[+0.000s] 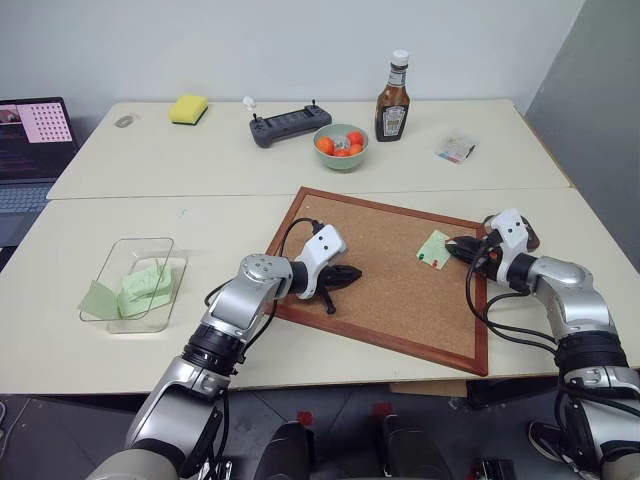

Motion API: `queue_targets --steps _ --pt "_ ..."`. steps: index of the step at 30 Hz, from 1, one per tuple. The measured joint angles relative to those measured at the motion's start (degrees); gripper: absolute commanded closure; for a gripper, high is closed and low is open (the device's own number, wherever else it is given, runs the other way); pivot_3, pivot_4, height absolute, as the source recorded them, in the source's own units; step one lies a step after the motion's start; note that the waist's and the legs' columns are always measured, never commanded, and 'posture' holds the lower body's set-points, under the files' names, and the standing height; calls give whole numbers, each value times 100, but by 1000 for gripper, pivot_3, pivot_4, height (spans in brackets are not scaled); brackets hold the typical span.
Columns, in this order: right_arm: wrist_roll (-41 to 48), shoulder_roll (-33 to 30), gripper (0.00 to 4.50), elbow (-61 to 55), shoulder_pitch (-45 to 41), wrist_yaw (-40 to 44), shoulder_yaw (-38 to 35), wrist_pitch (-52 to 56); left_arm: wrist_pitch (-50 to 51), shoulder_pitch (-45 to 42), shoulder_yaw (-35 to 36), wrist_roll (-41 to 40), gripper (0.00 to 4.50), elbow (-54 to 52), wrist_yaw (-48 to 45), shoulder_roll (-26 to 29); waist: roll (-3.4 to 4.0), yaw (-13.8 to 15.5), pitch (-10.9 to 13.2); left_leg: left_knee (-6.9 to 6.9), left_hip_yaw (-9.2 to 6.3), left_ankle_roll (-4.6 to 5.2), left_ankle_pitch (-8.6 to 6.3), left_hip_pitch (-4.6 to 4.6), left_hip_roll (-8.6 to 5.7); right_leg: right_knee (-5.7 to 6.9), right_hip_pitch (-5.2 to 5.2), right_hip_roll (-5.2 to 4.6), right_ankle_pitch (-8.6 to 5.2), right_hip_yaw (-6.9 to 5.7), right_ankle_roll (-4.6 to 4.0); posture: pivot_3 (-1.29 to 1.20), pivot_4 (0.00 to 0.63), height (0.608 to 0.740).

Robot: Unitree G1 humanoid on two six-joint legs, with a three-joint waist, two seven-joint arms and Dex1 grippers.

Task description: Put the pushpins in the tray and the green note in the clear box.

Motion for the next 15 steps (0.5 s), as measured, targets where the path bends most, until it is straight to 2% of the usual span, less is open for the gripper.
queue_targets --steps 15 --pt "0 155 3262 298 -181 -61 0 -7 -2 0 0 2 4500 0 4 -2 0 0 0 0 0 0 0 0 0 0 0 0 0 -1 0 0 150 740"
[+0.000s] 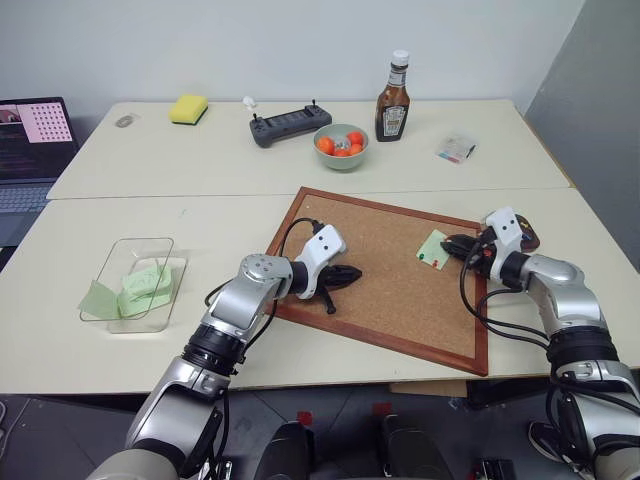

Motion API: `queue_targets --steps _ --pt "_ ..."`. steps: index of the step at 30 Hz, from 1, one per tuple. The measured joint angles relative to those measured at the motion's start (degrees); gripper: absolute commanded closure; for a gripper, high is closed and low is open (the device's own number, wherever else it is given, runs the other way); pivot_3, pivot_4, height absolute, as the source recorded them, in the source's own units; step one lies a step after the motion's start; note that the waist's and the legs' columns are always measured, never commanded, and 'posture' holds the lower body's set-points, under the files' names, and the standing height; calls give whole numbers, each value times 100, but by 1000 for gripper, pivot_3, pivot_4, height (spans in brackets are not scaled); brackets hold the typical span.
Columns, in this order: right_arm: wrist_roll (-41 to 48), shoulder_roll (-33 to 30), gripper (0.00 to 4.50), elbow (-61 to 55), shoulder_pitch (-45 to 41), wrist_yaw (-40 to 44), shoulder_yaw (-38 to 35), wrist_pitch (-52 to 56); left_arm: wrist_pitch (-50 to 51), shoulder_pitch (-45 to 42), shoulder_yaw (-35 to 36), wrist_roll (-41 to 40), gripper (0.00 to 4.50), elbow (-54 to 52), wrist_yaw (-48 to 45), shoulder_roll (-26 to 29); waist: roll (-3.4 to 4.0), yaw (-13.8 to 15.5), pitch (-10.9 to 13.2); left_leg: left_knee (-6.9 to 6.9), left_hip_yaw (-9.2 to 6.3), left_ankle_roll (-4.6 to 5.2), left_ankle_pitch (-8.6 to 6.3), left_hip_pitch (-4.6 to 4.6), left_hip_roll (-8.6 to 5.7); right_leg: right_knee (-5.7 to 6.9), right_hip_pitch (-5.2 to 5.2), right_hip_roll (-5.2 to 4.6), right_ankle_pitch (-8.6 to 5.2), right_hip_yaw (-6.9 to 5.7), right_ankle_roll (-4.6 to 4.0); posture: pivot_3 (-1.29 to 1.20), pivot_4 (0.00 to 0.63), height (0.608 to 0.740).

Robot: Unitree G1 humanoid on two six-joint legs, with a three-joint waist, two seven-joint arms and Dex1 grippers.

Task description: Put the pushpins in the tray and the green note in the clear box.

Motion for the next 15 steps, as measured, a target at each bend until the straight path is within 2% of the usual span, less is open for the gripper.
queue_targets --steps 6,12,15 --pt "0 65 3262 110 -88 -25 0 -92 0 0 0 0 4500 0 -2 0 0 0 0 0 0 0 0 0 0 0 0 0 0 0 0 0 150 740" --pt "0 87 4368 137 -91 -18 0 -111 0 0 0 0 4500 0 -2 0 0 0 0 0 0 0 0 0 0 0 0 0 0 0 0 0 150 740" --pt "1 88 4458 153 -94 -18 -1 -116 2 0 0 0 4500 0 -2 0 0 0 0 0 0 0 0 0 0 0 0 0 0 0 0 0 150 740"
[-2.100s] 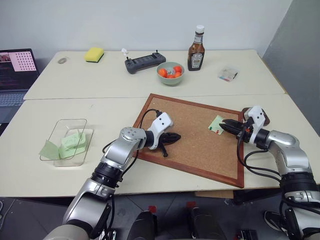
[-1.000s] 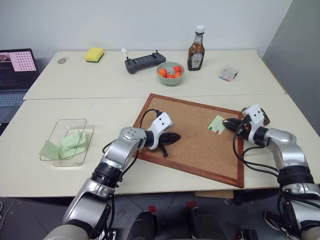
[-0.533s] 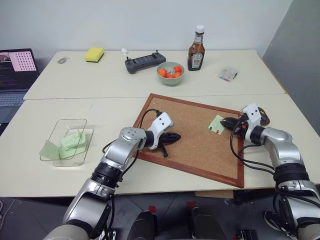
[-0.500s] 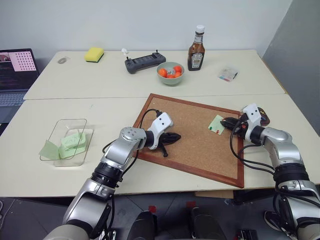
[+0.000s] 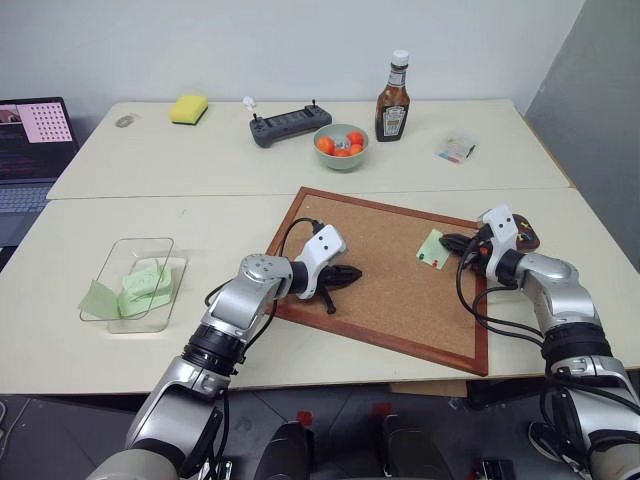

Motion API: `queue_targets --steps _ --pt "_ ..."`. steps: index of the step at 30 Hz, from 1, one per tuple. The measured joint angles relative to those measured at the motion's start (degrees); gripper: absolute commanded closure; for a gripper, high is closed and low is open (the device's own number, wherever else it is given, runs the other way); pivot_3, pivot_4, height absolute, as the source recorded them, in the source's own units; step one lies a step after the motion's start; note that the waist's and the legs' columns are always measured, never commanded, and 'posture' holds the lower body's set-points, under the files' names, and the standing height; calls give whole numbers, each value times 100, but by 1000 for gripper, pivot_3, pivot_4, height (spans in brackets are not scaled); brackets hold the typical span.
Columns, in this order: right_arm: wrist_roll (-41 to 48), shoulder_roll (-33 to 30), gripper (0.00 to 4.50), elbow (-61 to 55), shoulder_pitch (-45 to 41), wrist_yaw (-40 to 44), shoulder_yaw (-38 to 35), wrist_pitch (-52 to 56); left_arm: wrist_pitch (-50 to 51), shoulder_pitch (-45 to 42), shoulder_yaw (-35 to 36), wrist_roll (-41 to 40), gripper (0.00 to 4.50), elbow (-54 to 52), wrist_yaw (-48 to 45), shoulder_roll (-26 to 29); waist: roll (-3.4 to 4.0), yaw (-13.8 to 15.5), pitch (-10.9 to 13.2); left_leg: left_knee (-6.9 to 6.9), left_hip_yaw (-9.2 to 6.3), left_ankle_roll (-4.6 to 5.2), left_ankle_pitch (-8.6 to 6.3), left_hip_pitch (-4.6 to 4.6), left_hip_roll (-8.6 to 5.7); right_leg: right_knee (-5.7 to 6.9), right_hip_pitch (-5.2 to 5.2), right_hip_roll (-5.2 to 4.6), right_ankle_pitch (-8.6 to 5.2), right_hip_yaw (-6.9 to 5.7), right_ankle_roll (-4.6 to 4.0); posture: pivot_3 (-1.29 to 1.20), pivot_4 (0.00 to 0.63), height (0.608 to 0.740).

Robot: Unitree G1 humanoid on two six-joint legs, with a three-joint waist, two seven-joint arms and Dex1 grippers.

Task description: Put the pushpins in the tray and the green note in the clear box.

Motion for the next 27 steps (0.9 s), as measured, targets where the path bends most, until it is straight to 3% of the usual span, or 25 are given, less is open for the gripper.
queue_targets --steps 15,27 --pt "449 67 4458 -43 -121 -71 -355 417 2 0 0 0 4500 0 1 0 0 0 0 0 0 0 0 0 0 0 0 0 0 0 0 0 150 740" --pt "634 82 4458 -246 -154 -786 -671 613 -1 -1 -2 5 4500 -2 -4 0 1 1 0 0 0 0 0 -1 0 0 -1 0 0 1 0 0 150 740"
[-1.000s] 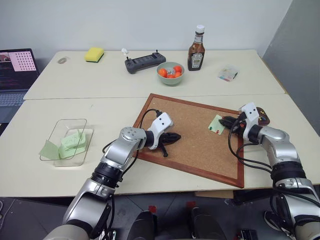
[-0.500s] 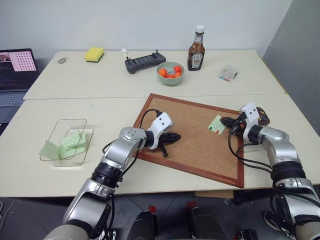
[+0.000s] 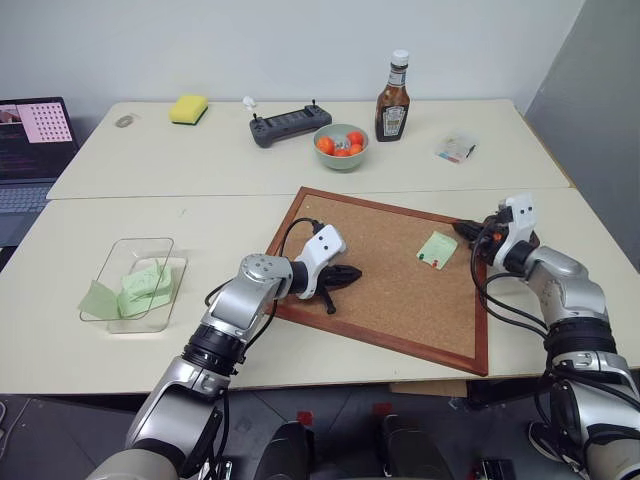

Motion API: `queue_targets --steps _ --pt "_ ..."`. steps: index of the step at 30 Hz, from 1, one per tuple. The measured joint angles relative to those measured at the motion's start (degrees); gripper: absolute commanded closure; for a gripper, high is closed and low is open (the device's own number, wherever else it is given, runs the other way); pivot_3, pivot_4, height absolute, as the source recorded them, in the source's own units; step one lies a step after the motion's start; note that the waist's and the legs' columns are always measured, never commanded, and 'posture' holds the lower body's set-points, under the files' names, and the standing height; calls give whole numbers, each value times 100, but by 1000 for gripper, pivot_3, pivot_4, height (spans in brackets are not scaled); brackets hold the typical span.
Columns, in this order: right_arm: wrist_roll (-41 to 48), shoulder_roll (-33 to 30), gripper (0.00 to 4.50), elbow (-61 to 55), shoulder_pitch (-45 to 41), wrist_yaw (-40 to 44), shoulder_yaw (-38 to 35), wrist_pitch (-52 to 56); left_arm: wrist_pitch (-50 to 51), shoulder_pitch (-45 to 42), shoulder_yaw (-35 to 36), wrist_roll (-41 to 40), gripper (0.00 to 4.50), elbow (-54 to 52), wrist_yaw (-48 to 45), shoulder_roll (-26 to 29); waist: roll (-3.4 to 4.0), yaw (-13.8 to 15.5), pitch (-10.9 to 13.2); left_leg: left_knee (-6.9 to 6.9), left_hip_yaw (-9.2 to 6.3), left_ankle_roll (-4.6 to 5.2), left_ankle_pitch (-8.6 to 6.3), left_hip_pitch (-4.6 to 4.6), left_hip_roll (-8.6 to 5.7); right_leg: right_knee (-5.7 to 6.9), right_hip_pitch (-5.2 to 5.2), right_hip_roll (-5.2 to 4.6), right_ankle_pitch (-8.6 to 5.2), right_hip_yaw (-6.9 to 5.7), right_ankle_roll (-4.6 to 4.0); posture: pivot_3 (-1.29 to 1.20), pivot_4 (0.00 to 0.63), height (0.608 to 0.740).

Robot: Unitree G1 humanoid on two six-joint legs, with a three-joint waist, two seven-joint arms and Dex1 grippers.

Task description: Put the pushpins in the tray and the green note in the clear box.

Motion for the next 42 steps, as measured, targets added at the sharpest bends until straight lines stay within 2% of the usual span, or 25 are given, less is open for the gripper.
queue_targets --steps 7,11,18,26,28,30,34,38,42 --pt "-403 -226 4458 -402 185 -1444 -379 -154 3 1 -49 53 4500 -76 -17 49 0 -4 0 -2 4 0 0 -1 0 -2 -2 -1 0 4 0 0 150 740" --pt "-423 -352 4458 -327 207 -1838 -559 58 -3 -1 -74 107 4500 -96 -30 60 1 -14 -1 -1 6 1 0 1 0 0 0 0 0 7 0 0 150 740" --pt "-299 -370 4458 -80 211 -1875 -602 497 0 -9 -77 121 4500 -96 -58 59 3 -14 -2 -2 9 2 1 1 -1 -1 0 1 0 9 0 0 150 740" --pt "-198 -355 4458 631 -106 -1604 -578 369 21 -8 -77 130 4500 -117 -59 60 3 -15 -2 -2 11 3 0 2 -1 -1 0 1 0 10 0 0 150 740" --pt "-201 -355 3933 773 -178 -1589 -570 291 26 -8 -78 130 4500 -125 -60 58 3 -14 -2 -2 10 3 0 1 -1 -2 0 1 0 10 0 0 150 740" --pt "-209 -355 3684 927 -230 -1583 -564 220 31 -7 -78 130 4500 -130 -41 58 3 -14 -2 -2 12 3 0 1 -1 -2 0 1 0 12 0 0 150 740" --pt "-248 -355 2644 1119 -282 -1566 -530 94 39 -5 -78 130 4500 -134 -7 60 3 -15 -2 -2 12 3 0 2 0 -2 0 1 0 12 0 0 150 740" --pt "-298 -368 2048 1179 -311 -1503 -464 2 44 -4 -78 130 4500 -137 -3 60 3 -16 -2 -2 11 3 1 2 0 -1 0 1 0 11 0 0 150 740" --pt "-336 -387 1140 1186 -322 -1479 -462 -48 43 -5 -78 129 4500 -137 -3 58 3 -15 -2 -2 11 2 1 1 0 -2 0 1 0 11 0 0 150 740"
